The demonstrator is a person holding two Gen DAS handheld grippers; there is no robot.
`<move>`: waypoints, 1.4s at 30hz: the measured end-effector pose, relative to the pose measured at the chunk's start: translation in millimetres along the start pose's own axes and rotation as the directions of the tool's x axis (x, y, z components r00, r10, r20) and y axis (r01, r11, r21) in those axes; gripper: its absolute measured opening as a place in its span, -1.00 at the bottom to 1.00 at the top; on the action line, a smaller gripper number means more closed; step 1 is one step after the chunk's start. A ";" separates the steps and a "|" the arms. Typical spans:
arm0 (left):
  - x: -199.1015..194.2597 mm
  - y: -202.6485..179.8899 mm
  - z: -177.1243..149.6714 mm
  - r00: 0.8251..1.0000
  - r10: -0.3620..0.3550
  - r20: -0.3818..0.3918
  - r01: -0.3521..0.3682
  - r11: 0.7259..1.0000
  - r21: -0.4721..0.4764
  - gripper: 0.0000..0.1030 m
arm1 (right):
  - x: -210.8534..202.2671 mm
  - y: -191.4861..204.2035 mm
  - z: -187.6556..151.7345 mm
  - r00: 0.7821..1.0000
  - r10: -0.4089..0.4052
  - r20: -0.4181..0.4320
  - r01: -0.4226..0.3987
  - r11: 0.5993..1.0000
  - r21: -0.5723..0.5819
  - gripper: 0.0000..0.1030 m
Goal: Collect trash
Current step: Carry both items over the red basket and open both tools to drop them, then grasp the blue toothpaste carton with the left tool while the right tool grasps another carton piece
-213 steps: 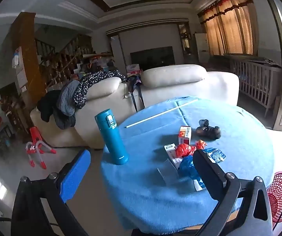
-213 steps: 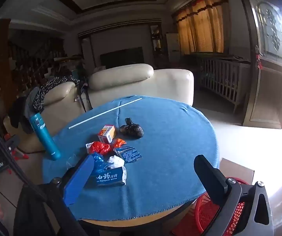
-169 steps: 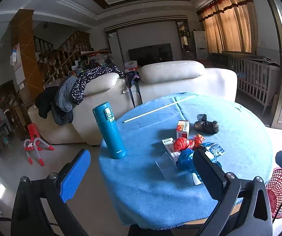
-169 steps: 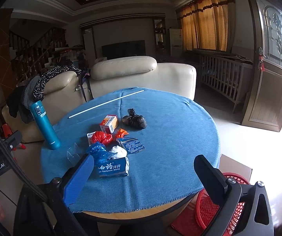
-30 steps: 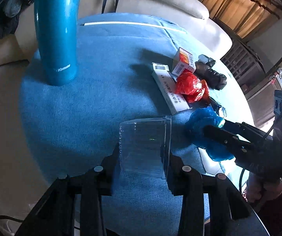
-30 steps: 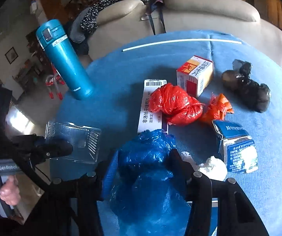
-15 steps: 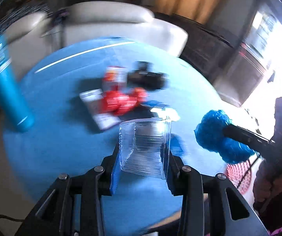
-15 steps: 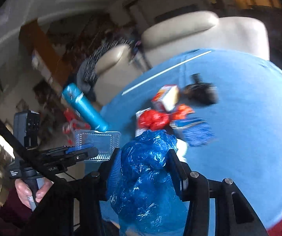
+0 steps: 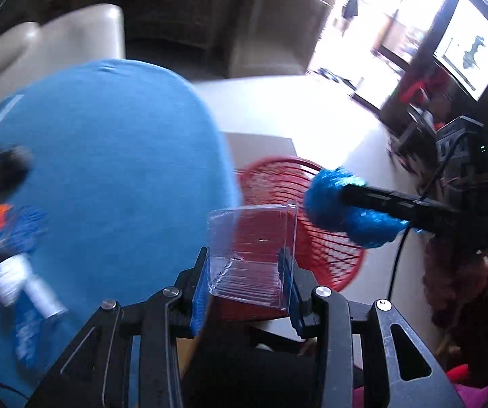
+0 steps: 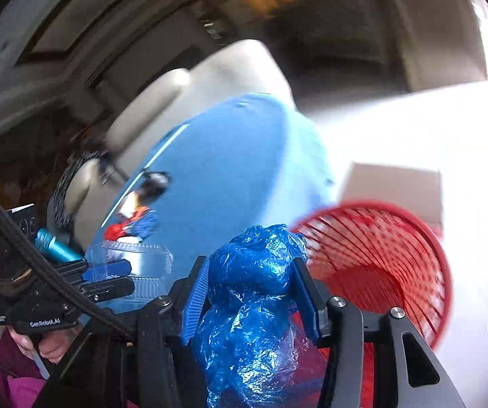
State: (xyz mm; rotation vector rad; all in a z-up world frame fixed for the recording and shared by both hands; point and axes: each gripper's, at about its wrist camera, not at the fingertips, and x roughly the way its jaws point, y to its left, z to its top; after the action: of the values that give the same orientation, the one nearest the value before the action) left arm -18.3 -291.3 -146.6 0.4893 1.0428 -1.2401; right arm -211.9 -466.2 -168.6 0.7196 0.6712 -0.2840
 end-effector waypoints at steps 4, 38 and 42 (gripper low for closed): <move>32.6 -29.4 21.0 0.999 -0.029 -0.040 0.031 0.997 0.064 -0.03 | -2.8 -34.4 -3.4 0.999 -0.033 -0.009 0.034 0.994 0.102 0.09; -130.1 155.1 -138.0 0.859 0.511 -0.007 -0.461 0.769 -0.443 0.27 | 94.6 -94.7 24.8 0.945 -0.257 -0.202 0.312 0.896 0.317 0.04; -111.7 153.8 -126.1 0.884 0.466 0.043 -0.416 0.825 -0.383 0.38 | 84.8 -80.0 33.4 0.935 -0.322 -0.148 0.352 0.886 0.302 0.05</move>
State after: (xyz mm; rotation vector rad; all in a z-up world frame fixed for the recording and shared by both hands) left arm 80.2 -85.6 -146.1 0.3263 0.9462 -0.6343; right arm -168.8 -548.6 -246.5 0.9341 0.8516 -0.6988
